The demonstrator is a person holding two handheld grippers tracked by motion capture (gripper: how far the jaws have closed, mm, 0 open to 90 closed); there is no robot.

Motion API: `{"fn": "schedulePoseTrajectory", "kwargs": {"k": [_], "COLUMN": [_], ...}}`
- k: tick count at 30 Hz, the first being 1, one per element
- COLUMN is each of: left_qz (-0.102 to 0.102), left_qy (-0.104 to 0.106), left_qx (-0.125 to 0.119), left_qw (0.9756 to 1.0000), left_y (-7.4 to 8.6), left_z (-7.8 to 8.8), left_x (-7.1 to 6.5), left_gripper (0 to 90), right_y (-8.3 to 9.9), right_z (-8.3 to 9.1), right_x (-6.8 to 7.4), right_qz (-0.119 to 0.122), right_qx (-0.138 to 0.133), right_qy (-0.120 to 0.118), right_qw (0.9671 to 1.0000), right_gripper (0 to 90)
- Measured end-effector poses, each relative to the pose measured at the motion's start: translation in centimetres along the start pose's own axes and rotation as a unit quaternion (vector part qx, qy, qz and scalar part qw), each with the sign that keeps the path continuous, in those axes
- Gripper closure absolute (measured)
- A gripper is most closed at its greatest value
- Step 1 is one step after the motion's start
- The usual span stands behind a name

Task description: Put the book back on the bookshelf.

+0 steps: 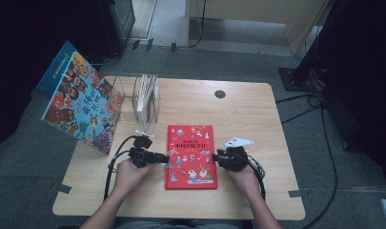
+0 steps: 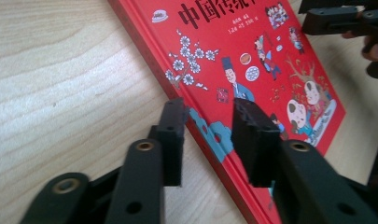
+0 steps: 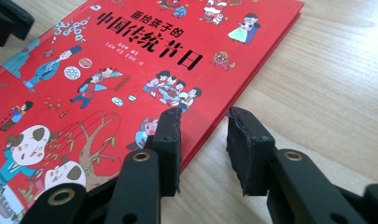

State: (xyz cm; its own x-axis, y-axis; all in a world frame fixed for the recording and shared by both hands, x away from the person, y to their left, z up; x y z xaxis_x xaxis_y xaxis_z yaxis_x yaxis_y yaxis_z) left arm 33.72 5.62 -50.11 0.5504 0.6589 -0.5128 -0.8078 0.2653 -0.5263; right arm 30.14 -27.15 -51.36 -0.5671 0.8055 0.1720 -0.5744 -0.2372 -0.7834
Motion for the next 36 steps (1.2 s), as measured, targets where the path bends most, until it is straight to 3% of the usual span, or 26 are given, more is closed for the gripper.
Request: {"fn": "schedulePoseTrajectory", "kwargs": {"k": [5,9,12,17,21,27,32,34,36], "left_qz": [-0.002,-0.016,-0.012,-0.011,-0.005,-0.013,-0.013,-0.012,-0.010], "left_qy": [-0.003,-0.013,-0.011,-0.014,-0.010,-0.010,-0.012,-0.015,-0.017], "left_qx": [0.002,0.011,0.008,-0.003,-0.005,-0.008,-0.012,-0.008,-0.005], "left_qw": [1.0000,0.9997,0.9998,0.9998,0.9999,0.9998,0.9998,0.9998,0.9998], "left_y": [-0.2,-0.3,-0.4,-0.4,-0.4,-0.3,-0.2,-0.2,-0.1], "left_z": [-0.4,-1.0,-1.1,-1.1,-1.2,-1.3,-1.3,-1.3,-1.3], "left_x": [-0.1,-0.5,-0.4,-0.7,-0.6,-0.7,-0.8,-0.9,-1.0], "left_gripper": [56.0,53.2,50.0,48.3,46.6,43.8,43.0,43.0,43.3], "right_y": [0.1,0.1,-0.1,-0.6,-1.0,-1.7,-2.2,-2.4,-2.6], "right_z": [0.1,0.0,0.1,0.3,0.0,-0.8,-1.1,-1.2,-1.4], "right_x": [0.3,0.5,0.4,0.2,0.0,0.4,0.4,0.2,0.2], "right_qz": [-0.036,-0.047,-0.061,-0.083,-0.098,-0.115,-0.136,-0.158,-0.184], "right_qx": [0.010,0.023,0.040,0.082,0.091,0.111,0.128,0.130,0.137], "right_qy": [-0.006,-0.007,-0.009,-0.010,-0.007,-0.012,-0.003,0.000,0.002], "right_qw": [0.9993,0.9986,0.9973,0.9931,0.9909,0.9871,0.9824,0.9788,0.9732], "right_gripper": [59.3,58.2,57.6,56.8,56.7,56.7,57.6,57.4,57.4]}}
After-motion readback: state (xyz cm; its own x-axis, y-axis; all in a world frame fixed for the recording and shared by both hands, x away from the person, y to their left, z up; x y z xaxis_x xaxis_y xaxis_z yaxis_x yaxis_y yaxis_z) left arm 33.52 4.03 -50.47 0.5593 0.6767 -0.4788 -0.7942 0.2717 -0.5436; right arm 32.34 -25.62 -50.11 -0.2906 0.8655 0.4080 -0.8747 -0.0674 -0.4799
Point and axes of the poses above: each handheld gripper's, and its own axes: z roughly backward along the jaws, y roughly out of its underside, x roughly to its left, the point moved 1 cm from there along -z, roughly forward along the jaws, and after that the axes turned 6 degrees about -x, right-handed, at the moved point
